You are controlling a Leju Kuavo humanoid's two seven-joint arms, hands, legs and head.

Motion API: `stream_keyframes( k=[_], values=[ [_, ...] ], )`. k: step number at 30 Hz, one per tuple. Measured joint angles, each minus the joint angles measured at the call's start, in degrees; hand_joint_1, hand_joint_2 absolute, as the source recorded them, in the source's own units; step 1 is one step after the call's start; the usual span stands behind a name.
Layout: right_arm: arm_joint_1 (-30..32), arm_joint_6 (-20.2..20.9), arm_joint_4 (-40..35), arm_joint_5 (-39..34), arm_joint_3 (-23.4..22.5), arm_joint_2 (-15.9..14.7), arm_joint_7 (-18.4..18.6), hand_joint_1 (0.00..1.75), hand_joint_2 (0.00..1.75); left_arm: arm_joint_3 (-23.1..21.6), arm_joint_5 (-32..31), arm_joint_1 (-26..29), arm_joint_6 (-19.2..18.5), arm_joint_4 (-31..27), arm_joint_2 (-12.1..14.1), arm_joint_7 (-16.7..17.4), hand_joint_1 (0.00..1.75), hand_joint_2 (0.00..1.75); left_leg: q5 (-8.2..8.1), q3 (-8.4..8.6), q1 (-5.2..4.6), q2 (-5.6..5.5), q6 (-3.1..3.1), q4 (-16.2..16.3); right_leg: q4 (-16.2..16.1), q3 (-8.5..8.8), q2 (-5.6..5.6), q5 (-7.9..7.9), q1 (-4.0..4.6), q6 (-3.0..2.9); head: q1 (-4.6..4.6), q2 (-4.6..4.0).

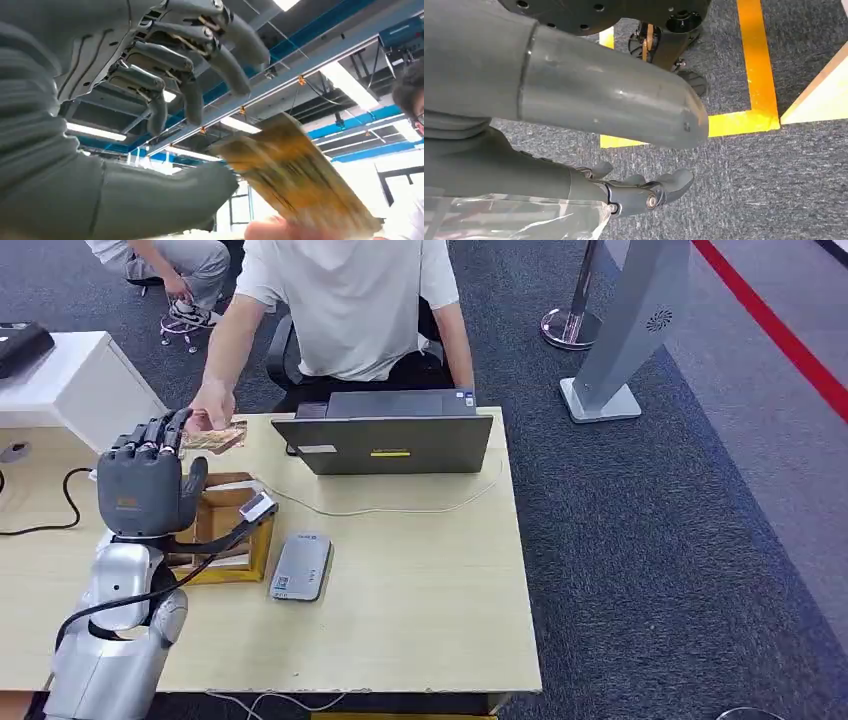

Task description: Pass the card to the sensor for recognition and then transmit it.

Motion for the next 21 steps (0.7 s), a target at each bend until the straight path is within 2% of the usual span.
stream_keyframes(
  k=[8,14,18,21],
  values=[
    [-0.01,0.00,0.00,0.07,0.00,0.00,0.00,0.00,0.00,0.00,0.04,0.17,0.00,1.05,0.39,-0.02,0.00,1.75,0.00,-0.02,0.00,0.00,0.00,0.00,0.00,0.00,0.00,0.00,0.00,0.00,-0.02,0.00],
    [0.04,0.00,-0.02,-1.12,-0.15,0.00,-0.04,0.00,0.00,1.31,3.39,3.52,1.51,0.96,2.58,-1.79,0.00,1.75,-0.01,-0.04,0.00,0.06,0.00,-0.02,0.02,0.01,0.07,-0.01,0.00,-0.01,0.00,0.00],
    [0.40,-0.15,-0.02,-2.08,-0.81,-0.11,0.09,0.00,0.00,7.46,9.14,8.92,4.09,-0.90,6.34,-5.40,0.00,1.75,-0.03,-0.01,0.02,0.15,-0.04,-0.08,0.06,-0.05,0.20,-0.06,0.01,-0.06,-0.02,0.02],
    [0.61,-0.53,-0.02,-2.56,-1.77,-0.50,0.28,0.00,0.00,16.08,13.38,13.71,6.58,-1.29,9.93,-10.17,0.00,1.75,-0.11,0.02,0.03,0.19,-0.15,-0.14,0.12,-0.05,0.22,-0.16,0.03,-0.19,0.00,0.00]
  ],
)
